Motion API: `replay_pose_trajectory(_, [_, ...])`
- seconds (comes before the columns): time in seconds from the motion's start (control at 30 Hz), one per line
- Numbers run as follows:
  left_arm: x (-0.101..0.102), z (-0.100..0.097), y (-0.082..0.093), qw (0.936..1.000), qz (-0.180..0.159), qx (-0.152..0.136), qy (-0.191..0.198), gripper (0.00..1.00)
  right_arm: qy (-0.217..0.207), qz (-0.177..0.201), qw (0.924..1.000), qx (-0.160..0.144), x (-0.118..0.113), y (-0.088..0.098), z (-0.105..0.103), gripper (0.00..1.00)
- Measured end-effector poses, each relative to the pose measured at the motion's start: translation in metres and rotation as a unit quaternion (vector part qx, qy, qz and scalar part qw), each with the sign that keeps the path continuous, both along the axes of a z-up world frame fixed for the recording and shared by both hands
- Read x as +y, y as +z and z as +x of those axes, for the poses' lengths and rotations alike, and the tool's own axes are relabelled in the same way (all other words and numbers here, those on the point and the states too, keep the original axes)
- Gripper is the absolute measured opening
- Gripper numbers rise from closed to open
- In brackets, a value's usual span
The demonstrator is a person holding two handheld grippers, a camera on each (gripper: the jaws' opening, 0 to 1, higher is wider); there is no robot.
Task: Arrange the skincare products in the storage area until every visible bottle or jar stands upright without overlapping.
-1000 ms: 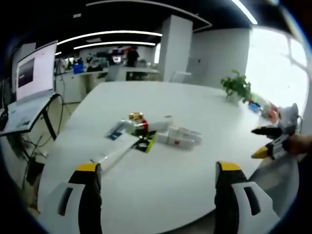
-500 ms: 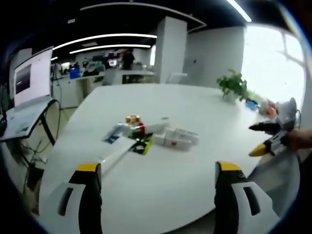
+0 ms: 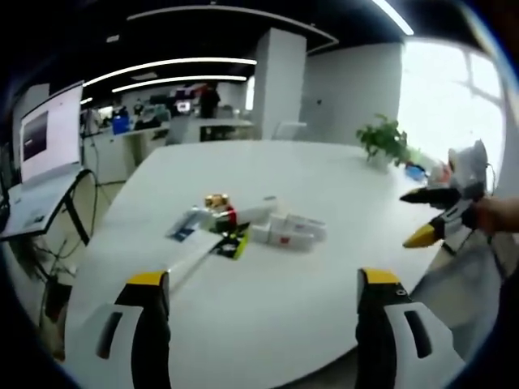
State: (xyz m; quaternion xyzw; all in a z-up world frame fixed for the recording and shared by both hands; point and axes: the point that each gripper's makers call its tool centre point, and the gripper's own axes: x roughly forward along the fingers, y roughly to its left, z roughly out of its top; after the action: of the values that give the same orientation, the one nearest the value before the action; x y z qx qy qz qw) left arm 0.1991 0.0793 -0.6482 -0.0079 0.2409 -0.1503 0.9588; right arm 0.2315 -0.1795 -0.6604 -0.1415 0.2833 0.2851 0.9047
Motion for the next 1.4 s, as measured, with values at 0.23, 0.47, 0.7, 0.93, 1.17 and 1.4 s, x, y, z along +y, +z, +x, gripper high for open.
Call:
replay_pose_trajectory(0.23, [-0.001,0.001,0.004,0.9999,0.003,-0.010,-0.001,0.88,0.041,-0.018,0.9989,-0.016,0.013,0.017,0.021,0.91])
replay_pose_trajectory(0.47, [0.002,0.001,0.004,0.9999,0.005,-0.010,0.006,0.87,0.071,-0.024,0.9967,-0.033,0.032,0.039,0.030,0.91])
replay_pose_trajectory(0.7, [0.001,0.001,0.001,0.9999,0.010,-0.001,0.003,0.88,0.104,-0.032,0.9934,-0.038,0.047,0.043,0.038,0.91])
replay_pose_trajectory(0.93, [0.002,0.001,0.002,0.9999,0.007,-0.004,0.009,0.88,0.138,-0.049,0.9885,-0.038,0.055,0.050,0.057,0.89])
replay_pose_trajectory(1.17, [0.003,0.001,0.003,0.9999,0.010,-0.008,0.007,0.87,0.164,-0.064,0.9835,-0.043,0.062,0.055,0.074,0.88])
replay_pose_trajectory(1.4, [0.004,0.001,0.003,0.9998,0.006,-0.006,0.016,0.86,0.181,-0.081,0.9794,-0.038,0.063,0.058,0.098,0.85])
